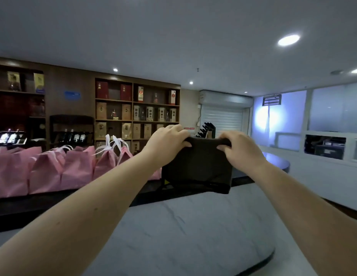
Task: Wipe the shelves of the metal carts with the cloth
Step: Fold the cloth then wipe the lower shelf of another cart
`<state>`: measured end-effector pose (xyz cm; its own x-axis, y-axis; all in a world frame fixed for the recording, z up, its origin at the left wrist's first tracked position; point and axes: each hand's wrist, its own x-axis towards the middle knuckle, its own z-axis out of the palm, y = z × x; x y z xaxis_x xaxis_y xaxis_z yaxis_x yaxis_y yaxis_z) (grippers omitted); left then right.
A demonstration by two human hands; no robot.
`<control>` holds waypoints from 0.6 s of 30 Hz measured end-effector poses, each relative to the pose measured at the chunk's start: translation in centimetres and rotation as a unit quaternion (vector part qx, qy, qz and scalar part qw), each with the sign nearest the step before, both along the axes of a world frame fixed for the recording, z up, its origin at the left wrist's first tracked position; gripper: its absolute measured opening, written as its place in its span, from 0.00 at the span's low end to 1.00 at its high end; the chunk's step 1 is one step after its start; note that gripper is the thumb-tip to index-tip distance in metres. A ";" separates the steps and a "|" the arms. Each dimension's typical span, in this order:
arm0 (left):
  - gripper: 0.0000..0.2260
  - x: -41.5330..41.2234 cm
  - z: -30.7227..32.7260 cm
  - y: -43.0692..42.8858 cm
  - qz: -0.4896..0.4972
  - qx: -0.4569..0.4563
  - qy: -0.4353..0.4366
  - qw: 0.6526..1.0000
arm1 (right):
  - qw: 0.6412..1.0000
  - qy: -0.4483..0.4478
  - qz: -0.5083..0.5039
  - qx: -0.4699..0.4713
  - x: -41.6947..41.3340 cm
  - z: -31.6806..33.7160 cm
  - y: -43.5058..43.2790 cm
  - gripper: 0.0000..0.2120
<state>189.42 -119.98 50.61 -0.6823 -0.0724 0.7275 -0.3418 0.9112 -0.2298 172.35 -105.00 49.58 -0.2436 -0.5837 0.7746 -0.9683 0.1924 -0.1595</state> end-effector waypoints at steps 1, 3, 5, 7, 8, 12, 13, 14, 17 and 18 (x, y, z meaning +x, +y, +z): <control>0.14 -1.8 -0.4 -0.9 -0.010 0.009 0.001 1.000 | 1.000 -0.004 -0.010 -0.003 -1.5 -0.2 -0.7 0.05; 0.14 -5.3 -1.6 -2.7 -0.027 0.037 -0.013 0.999 | 0.999 -0.014 -0.028 0.008 -4.5 -1.2 -2.1 0.05; 0.14 -8.9 -3.2 -4.9 -0.045 0.050 -0.040 0.997 | 0.997 -0.029 -0.053 0.040 -7.5 -2.7 -3.6 0.04; 0.13 -12.5 -4.6 -7.0 -0.070 0.052 -0.052 0.995 | 0.993 -0.041 -0.084 0.066 -10.2 -4.3 -4.7 0.05; 0.13 -14.3 -5.2 -8.0 -0.084 0.054 -0.052 0.994 | 0.992 -0.040 -0.099 0.067 -11.4 -4.9 -5.2 0.05; 0.13 -22.0 -7.2 -11.3 -0.156 0.057 -0.049 0.985 | 0.985 -0.049 -0.157 0.049 -16.0 -6.7 -6.6 0.05; 0.13 -24.0 -7.7 -12.1 -0.176 0.055 -0.051 0.981 | 0.982 -0.053 -0.173 0.047 -17.2 -7.2 -6.9 0.05; 0.13 -26.0 -8.2 -12.8 -0.196 0.054 -0.052 0.978 | 0.979 -0.056 -0.190 0.045 -18.4 -7.7 -7.1 0.05; 0.12 -31.5 -10.5 -14.3 -0.255 0.063 -0.056 0.963 | 0.968 -0.084 -0.232 0.033 -21.6 -9.9 -7.7 0.05; 0.11 -33.2 -11.5 -14.6 -0.273 0.069 -0.059 0.958 | 0.964 -0.096 -0.245 0.029 -22.5 -10.9 -7.8 0.05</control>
<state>156.25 -134.58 39.13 -0.7230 0.2281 0.6521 0.2149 0.9713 -0.1015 149.81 -112.79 38.67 -0.6376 -0.4018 0.6573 -0.7117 0.6337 -0.3030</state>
